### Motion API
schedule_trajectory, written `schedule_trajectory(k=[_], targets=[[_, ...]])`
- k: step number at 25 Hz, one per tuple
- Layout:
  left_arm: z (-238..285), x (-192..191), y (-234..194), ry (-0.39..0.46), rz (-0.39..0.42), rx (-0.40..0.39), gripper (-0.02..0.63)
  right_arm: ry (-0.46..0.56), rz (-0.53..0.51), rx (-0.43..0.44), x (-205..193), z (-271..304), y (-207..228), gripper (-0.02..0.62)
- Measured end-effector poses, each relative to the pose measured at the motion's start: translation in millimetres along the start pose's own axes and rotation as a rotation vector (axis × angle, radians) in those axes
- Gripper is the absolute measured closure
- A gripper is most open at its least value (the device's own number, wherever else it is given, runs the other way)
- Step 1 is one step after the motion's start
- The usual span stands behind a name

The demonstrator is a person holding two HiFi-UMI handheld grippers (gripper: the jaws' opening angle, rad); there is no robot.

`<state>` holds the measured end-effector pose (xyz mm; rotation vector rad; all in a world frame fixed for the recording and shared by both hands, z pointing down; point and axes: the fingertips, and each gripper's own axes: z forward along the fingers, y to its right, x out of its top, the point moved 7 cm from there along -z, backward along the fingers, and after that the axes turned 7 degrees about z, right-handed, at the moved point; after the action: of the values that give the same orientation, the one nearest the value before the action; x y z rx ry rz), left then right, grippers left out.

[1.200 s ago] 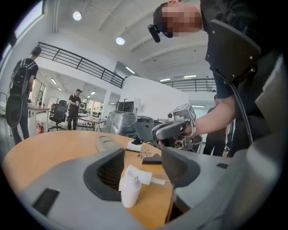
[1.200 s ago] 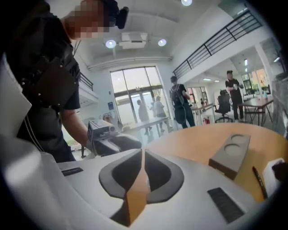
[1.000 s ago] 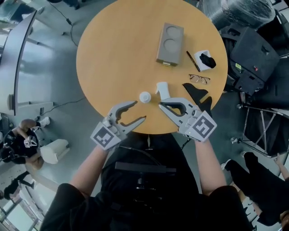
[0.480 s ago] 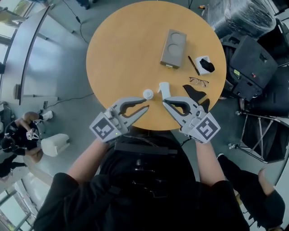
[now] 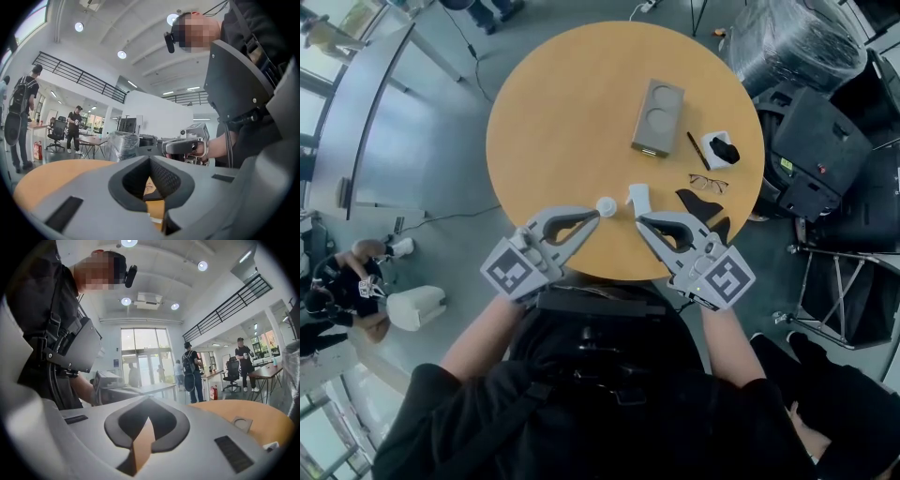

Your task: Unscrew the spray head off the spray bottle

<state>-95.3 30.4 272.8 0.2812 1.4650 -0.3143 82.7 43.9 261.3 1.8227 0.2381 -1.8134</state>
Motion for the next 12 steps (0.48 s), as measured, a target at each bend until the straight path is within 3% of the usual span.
schedule_trajectory(k=[12], targets=[[-4.1,32.4,28.0,0.007,0.021,-0.047,0.596,0.015,-0.05,0.051,32.8,-0.3,-28.0,0.595]])
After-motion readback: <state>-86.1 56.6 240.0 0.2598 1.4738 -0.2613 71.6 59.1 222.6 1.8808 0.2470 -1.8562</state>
